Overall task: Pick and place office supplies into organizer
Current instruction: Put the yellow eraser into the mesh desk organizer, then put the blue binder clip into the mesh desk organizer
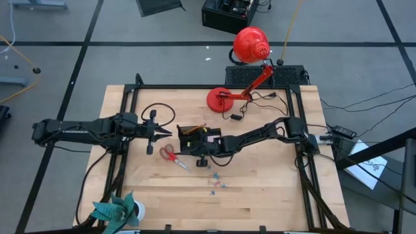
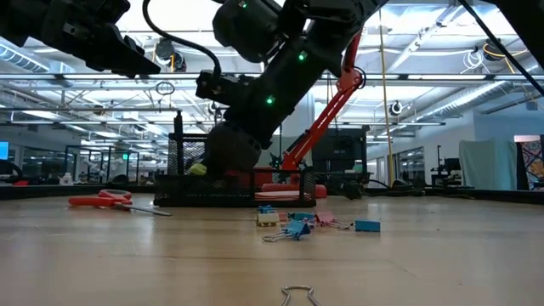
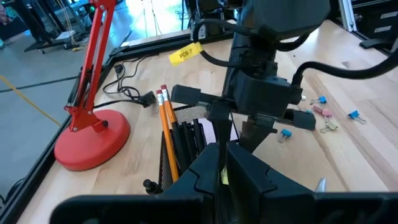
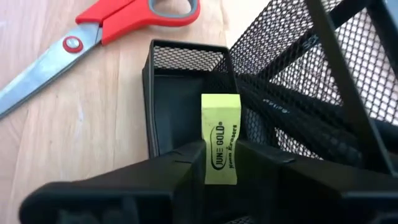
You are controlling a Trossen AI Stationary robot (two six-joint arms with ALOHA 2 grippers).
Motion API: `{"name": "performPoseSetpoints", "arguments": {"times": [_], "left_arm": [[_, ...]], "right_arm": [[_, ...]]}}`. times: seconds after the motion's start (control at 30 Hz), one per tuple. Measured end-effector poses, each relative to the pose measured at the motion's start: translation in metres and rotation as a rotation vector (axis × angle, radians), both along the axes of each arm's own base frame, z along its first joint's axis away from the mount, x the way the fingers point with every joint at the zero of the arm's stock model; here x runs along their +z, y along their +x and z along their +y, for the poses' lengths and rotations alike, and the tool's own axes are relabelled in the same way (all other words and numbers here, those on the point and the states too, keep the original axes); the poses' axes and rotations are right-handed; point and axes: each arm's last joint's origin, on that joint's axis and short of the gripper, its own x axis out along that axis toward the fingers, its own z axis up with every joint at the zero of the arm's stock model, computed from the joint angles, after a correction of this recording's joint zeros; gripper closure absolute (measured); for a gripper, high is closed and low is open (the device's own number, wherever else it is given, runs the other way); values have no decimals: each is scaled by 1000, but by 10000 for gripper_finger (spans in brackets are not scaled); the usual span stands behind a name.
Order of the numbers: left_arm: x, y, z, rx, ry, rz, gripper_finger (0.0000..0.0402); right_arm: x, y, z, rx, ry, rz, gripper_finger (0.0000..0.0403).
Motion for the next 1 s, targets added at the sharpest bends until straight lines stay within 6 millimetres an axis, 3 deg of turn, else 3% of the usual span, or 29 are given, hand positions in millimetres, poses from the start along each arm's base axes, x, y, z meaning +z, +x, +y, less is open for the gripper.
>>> {"name": "performPoseSetpoints", "arguments": {"times": [0.4, 0.63, 0.83, 1.0], "left_arm": [[0, 0, 0, 2, -6, 0, 366], [0, 0, 0, 2, -6, -1, 366], [0, 0, 0, 1, -3, 1, 366], [-1, 0, 0, 1, -2, 6, 366]], "right_arm": [[1, 2, 1, -6, 42, -29, 257], [9, 1, 1, -4, 0, -43, 248], [70, -4, 13, 46, -41, -147, 263], [132, -31, 41, 154, 35, -256, 286]]}}
